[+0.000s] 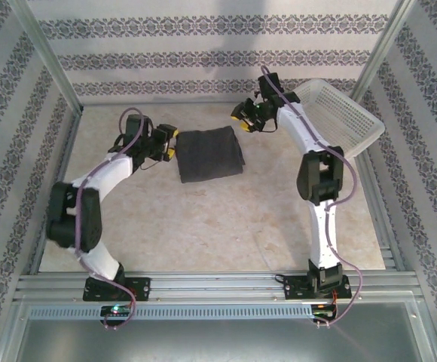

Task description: Fold and stack the t-shirts

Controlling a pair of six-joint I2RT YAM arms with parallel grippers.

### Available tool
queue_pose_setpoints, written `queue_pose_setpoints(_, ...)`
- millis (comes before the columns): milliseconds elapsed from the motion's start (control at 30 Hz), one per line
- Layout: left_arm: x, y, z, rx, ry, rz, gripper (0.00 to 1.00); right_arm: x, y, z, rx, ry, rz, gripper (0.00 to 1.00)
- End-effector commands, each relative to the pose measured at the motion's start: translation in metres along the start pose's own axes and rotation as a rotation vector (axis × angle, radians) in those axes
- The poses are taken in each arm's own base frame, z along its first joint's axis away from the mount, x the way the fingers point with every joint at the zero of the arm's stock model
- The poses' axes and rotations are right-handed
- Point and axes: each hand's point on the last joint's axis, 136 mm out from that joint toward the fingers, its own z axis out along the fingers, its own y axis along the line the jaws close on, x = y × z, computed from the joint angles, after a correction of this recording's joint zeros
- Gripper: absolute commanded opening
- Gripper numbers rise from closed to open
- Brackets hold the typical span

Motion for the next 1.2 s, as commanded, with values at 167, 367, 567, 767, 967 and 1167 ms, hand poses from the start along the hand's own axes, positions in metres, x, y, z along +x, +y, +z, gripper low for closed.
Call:
queue_pose_setpoints(167,0.083,0.060,-0.013,-0.002,-0.083,-0.122,0.59,0.078,-0.009,-0.076,-0.176,-0.167,-0.063,0.45)
queue_pose_setpoints(367,0.106,0.071,0.024,0.083,-0.096,-0.223,0.65,0.129,-0.052,-0.085,-0.154,-0.122,-0.032,0.46)
queue_pose_setpoints(567,0.128,0.067,0.073,0.153,-0.113,-0.320,0.67,0.139,-0.057,-0.094,-0.133,-0.103,-0.054,0.46)
queue_pose_setpoints(767,0.139,0.070,0.105,0.145,-0.153,-0.389,0.68,0.144,-0.064,-0.102,-0.118,-0.102,-0.043,0.45)
queue_pose_setpoints(967,0.132,0.088,0.131,0.098,-0.207,-0.431,0.65,0.148,-0.070,-0.108,-0.117,-0.101,-0.031,0.45)
queue_pose_setpoints(1167,0.098,0.108,0.152,0.080,-0.288,-0.452,0.33,0.148,-0.073,-0.113,-0.115,-0.106,-0.020,0.45)
